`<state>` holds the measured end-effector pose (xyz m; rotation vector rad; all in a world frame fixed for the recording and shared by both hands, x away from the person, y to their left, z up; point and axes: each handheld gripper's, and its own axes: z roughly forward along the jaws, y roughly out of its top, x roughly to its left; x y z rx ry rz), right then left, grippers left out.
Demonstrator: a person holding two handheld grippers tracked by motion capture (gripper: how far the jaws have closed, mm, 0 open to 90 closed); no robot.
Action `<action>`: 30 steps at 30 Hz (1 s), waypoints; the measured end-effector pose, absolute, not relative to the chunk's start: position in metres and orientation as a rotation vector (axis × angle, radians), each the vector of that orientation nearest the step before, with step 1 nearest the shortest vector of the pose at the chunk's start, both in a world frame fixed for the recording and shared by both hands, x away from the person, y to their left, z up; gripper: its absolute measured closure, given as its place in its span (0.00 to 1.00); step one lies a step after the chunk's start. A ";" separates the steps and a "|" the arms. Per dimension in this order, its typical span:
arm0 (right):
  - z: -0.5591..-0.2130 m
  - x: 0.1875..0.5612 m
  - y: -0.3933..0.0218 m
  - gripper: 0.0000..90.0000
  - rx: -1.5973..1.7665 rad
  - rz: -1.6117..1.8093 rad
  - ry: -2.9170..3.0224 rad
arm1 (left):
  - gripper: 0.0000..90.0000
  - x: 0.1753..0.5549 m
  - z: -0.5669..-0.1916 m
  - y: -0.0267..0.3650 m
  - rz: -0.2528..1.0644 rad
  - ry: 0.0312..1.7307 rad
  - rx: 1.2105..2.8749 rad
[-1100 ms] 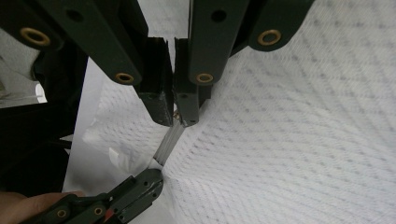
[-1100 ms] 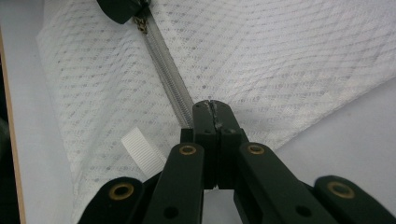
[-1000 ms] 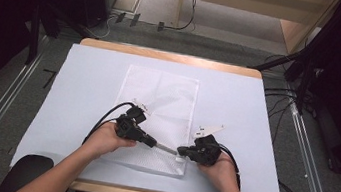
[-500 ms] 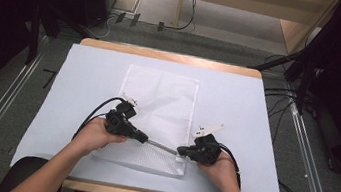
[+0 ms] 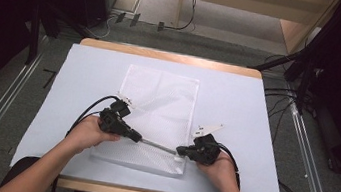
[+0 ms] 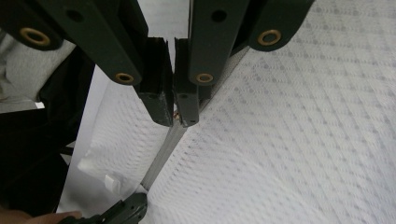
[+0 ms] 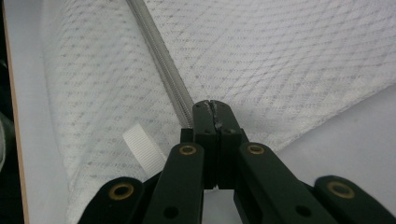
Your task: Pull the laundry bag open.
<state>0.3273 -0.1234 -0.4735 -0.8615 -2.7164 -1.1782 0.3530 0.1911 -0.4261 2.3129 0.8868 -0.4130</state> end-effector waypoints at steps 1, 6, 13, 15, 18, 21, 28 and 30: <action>-0.474 0.327 -0.123 1.00 -0.857 -1.180 -2.717 | 0.98 0.353 -0.426 0.192 -0.418 0.893 2.308; -0.473 0.326 -0.122 1.00 -0.858 -1.164 -2.730 | 0.98 0.354 -0.430 0.194 -0.404 0.943 2.322; -0.472 0.326 -0.121 1.00 -0.857 -1.163 -2.734 | 0.98 0.356 -0.430 0.214 -0.428 0.983 2.285; -0.472 0.326 -0.121 1.00 -0.852 -1.161 -2.736 | 0.98 0.356 -0.428 0.218 -0.411 0.988 2.289; -0.472 0.326 -0.121 1.00 -0.845 -1.164 -2.738 | 0.98 0.356 -0.428 0.224 -0.411 1.009 2.275; -0.472 0.327 -0.121 1.00 -0.843 -1.162 -2.737 | 0.98 0.357 -0.427 0.232 -0.406 1.028 2.261; -0.472 0.327 -0.121 1.00 -0.845 -1.150 -2.737 | 0.98 0.358 -0.423 0.248 -0.379 1.080 2.215; -0.472 0.328 -0.121 1.00 -0.845 -1.150 -2.735 | 0.98 0.359 -0.423 0.255 -0.376 1.085 2.215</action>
